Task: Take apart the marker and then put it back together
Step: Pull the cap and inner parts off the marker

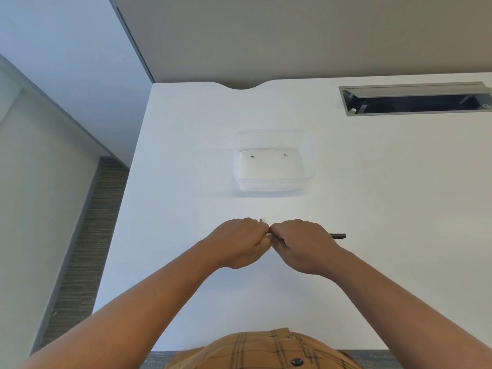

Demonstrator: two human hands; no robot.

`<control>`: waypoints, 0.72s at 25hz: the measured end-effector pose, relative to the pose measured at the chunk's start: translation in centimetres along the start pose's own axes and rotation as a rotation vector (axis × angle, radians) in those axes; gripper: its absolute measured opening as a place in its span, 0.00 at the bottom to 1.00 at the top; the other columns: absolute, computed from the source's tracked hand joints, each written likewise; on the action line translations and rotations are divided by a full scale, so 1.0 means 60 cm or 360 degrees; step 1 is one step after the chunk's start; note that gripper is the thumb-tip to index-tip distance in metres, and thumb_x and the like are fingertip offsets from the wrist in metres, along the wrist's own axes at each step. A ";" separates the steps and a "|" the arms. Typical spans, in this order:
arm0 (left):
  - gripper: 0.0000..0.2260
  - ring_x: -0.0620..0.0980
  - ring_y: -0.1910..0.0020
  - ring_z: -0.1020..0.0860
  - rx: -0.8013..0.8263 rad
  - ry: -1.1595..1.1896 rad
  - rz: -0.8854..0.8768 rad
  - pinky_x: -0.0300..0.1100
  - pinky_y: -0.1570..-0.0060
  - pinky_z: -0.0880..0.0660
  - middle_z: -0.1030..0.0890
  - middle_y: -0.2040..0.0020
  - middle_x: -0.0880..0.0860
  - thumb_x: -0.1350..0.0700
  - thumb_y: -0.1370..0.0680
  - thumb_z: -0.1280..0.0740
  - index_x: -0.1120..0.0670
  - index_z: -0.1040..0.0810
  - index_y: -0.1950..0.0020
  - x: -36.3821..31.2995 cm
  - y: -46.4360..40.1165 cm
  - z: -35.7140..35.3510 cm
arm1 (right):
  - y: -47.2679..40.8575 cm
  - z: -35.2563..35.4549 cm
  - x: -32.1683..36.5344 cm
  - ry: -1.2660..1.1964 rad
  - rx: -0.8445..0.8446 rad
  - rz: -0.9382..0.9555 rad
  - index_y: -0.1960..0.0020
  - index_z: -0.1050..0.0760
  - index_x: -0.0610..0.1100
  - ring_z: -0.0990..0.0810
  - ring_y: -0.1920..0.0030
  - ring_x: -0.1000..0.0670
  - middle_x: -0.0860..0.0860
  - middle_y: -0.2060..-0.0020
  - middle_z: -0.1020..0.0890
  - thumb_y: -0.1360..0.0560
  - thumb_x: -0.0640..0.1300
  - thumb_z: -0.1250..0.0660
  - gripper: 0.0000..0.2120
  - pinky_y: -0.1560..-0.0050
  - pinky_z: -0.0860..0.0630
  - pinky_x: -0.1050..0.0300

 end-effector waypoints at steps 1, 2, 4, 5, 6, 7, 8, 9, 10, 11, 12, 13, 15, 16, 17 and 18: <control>0.18 0.55 0.59 0.24 0.0011 0.0005 -0.0009 0.54 0.57 0.25 0.22 0.58 0.54 0.49 0.19 0.52 0.56 0.26 0.53 0.001 0.001 0.000 | 0.000 0.000 0.001 -0.0007 0.0008 0.0004 0.58 0.31 0.50 0.26 0.63 0.47 0.53 0.64 0.24 0.17 0.52 0.46 0.13 0.64 0.32 0.51; 0.18 0.55 0.59 0.24 0.0020 0.0009 -0.0019 0.54 0.57 0.25 0.22 0.58 0.54 0.49 0.19 0.52 0.56 0.26 0.53 0.002 0.002 0.000 | 0.000 0.000 0.002 -0.0012 0.0012 0.0010 0.58 0.31 0.50 0.26 0.63 0.47 0.53 0.65 0.25 0.17 0.52 0.46 0.13 0.64 0.32 0.51; 0.17 0.55 0.59 0.24 0.0028 0.0001 -0.0024 0.53 0.57 0.25 0.22 0.59 0.54 0.50 0.19 0.51 0.56 0.27 0.54 0.002 0.004 0.000 | -0.001 0.000 0.001 -0.0025 0.0016 0.0013 0.59 0.32 0.50 0.27 0.64 0.47 0.53 0.66 0.26 0.17 0.52 0.46 0.14 0.64 0.32 0.50; 0.16 0.55 0.59 0.25 0.0023 -0.0005 -0.0025 0.53 0.57 0.26 0.22 0.58 0.54 0.50 0.19 0.51 0.57 0.27 0.54 0.002 0.004 0.000 | -0.002 0.000 0.000 -0.0032 0.0018 0.0012 0.60 0.33 0.50 0.27 0.64 0.47 0.53 0.67 0.27 0.16 0.52 0.46 0.15 0.64 0.31 0.50; 0.17 0.55 0.59 0.24 0.0013 -0.0011 -0.0029 0.53 0.57 0.26 0.22 0.58 0.54 0.49 0.19 0.51 0.56 0.27 0.53 0.001 0.004 0.000 | -0.003 0.000 -0.001 -0.0037 0.0024 0.0011 0.61 0.34 0.50 0.28 0.65 0.47 0.53 0.67 0.27 0.16 0.52 0.46 0.15 0.63 0.31 0.49; 0.18 0.55 0.59 0.24 0.0008 -0.0020 -0.0030 0.53 0.57 0.25 0.22 0.58 0.54 0.49 0.20 0.52 0.56 0.27 0.53 0.001 0.003 -0.001 | -0.004 -0.001 -0.003 -0.0045 0.0035 0.0007 0.61 0.34 0.50 0.28 0.65 0.48 0.53 0.67 0.27 0.16 0.52 0.46 0.16 0.64 0.31 0.49; 0.17 0.55 0.60 0.24 0.0008 -0.0030 -0.0034 0.53 0.58 0.25 0.22 0.59 0.54 0.48 0.20 0.52 0.56 0.27 0.53 0.001 0.002 -0.005 | -0.005 -0.001 -0.004 -0.0054 0.0047 0.0002 0.61 0.34 0.50 0.29 0.65 0.48 0.53 0.67 0.27 0.16 0.52 0.45 0.16 0.64 0.31 0.49; 0.16 0.56 0.61 0.24 0.0006 -0.0047 -0.0039 0.53 0.59 0.25 0.23 0.60 0.54 0.49 0.20 0.51 0.56 0.28 0.54 0.000 0.001 -0.008 | -0.005 -0.002 -0.006 -0.0062 0.0061 -0.0004 0.61 0.34 0.50 0.29 0.65 0.48 0.53 0.67 0.27 0.16 0.52 0.45 0.16 0.64 0.31 0.49; 0.14 0.56 0.63 0.25 -0.0001 -0.0069 -0.0045 0.53 0.61 0.26 0.23 0.62 0.54 0.50 0.20 0.49 0.56 0.29 0.56 -0.001 0.000 -0.011 | -0.005 -0.003 -0.007 -0.0068 0.0074 -0.0006 0.61 0.34 0.50 0.29 0.65 0.48 0.53 0.67 0.27 0.16 0.52 0.44 0.15 0.63 0.30 0.48; 0.13 0.56 0.64 0.25 -0.0013 -0.0092 -0.0051 0.52 0.62 0.26 0.24 0.63 0.54 0.51 0.20 0.49 0.56 0.30 0.57 -0.003 0.000 -0.012 | -0.005 -0.004 -0.006 -0.0074 0.0090 -0.0007 0.61 0.35 0.50 0.28 0.65 0.48 0.53 0.67 0.27 0.16 0.51 0.44 0.15 0.62 0.29 0.48; 0.13 0.56 0.64 0.25 -0.0027 -0.0115 -0.0055 0.52 0.63 0.26 0.25 0.64 0.54 0.51 0.21 0.49 0.56 0.31 0.58 -0.005 -0.001 -0.013 | -0.004 -0.005 -0.005 -0.0080 0.0099 -0.0004 0.61 0.34 0.50 0.28 0.64 0.47 0.53 0.66 0.26 0.16 0.51 0.44 0.15 0.61 0.28 0.47; 0.13 0.56 0.64 0.25 -0.0042 -0.0139 -0.0055 0.52 0.63 0.26 0.25 0.64 0.54 0.50 0.22 0.49 0.56 0.31 0.58 -0.007 -0.002 -0.013 | -0.004 -0.006 -0.003 -0.0077 0.0104 -0.0004 0.61 0.34 0.49 0.27 0.64 0.46 0.52 0.66 0.26 0.16 0.51 0.44 0.15 0.60 0.27 0.46; 0.14 0.56 0.65 0.25 -0.0080 -0.0180 -0.0056 0.49 0.66 0.28 0.26 0.66 0.53 0.50 0.23 0.50 0.56 0.31 0.60 -0.009 -0.002 -0.013 | -0.003 -0.007 0.000 -0.0062 0.0098 -0.0008 0.61 0.34 0.50 0.26 0.63 0.45 0.52 0.67 0.26 0.17 0.50 0.45 0.14 0.60 0.27 0.46; 0.13 0.56 0.66 0.26 -0.0102 -0.0199 -0.0053 0.47 0.68 0.30 0.27 0.67 0.52 0.50 0.23 0.49 0.56 0.32 0.61 -0.010 -0.002 -0.013 | -0.002 -0.006 0.001 -0.0062 0.0091 -0.0010 0.62 0.34 0.51 0.26 0.63 0.44 0.53 0.67 0.26 0.17 0.50 0.45 0.14 0.60 0.26 0.46; 0.13 0.55 0.67 0.27 -0.0128 -0.0218 -0.0047 0.46 0.69 0.34 0.29 0.69 0.51 0.50 0.22 0.48 0.56 0.33 0.62 -0.011 -0.003 -0.012 | -0.001 -0.005 0.002 -0.0070 0.0081 -0.0012 0.62 0.36 0.52 0.26 0.63 0.44 0.53 0.68 0.27 0.17 0.50 0.45 0.15 0.60 0.26 0.46; 0.13 0.55 0.69 0.29 -0.0157 -0.0233 -0.0038 0.45 0.70 0.37 0.30 0.70 0.50 0.51 0.22 0.47 0.55 0.34 0.63 -0.011 -0.002 -0.011 | 0.001 -0.004 0.003 -0.0086 0.0066 -0.0010 0.63 0.37 0.53 0.26 0.63 0.44 0.54 0.68 0.27 0.17 0.49 0.44 0.15 0.60 0.26 0.46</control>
Point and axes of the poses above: each hand's wrist, its own y-axis away from the middle knuckle, its own z-axis out of the back of the hand, x = y × z, the point moved 5 cm from there along -y, towards the middle knuckle
